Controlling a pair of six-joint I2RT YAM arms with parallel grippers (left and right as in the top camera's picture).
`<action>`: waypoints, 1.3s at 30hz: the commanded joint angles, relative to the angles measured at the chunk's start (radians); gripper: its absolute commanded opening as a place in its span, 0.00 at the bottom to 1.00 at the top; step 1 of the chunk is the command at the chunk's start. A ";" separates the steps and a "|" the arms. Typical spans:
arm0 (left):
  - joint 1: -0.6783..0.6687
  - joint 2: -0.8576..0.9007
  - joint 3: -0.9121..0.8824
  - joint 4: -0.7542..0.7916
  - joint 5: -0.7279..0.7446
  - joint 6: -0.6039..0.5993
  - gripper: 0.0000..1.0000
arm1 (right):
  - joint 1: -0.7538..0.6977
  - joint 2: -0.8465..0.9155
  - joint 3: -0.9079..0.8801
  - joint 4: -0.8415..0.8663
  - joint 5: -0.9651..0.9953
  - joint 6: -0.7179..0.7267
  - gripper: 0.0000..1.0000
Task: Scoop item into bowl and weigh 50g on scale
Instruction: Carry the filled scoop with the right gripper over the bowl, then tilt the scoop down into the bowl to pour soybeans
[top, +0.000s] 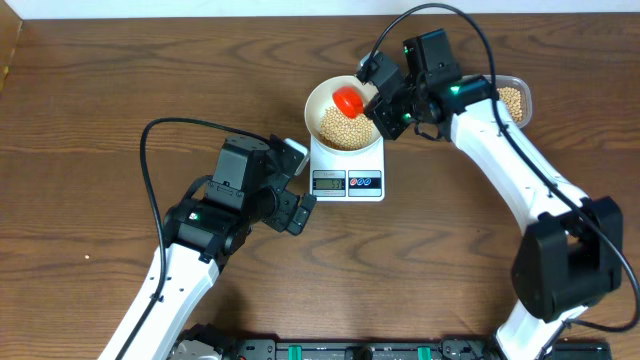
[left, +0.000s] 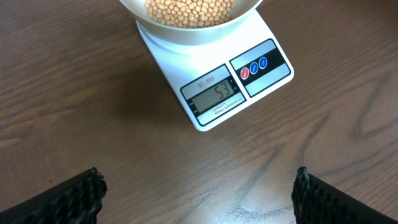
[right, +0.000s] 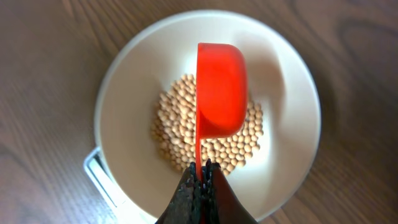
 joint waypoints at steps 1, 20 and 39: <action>-0.001 0.003 -0.006 -0.001 -0.014 -0.005 0.98 | 0.013 0.017 0.016 0.002 0.063 -0.026 0.01; -0.001 0.003 -0.006 -0.001 -0.014 -0.005 0.98 | 0.043 0.052 0.016 0.018 0.227 -0.102 0.01; -0.001 0.003 -0.006 -0.001 -0.013 -0.005 0.98 | 0.123 0.066 0.016 -0.037 0.202 -0.101 0.01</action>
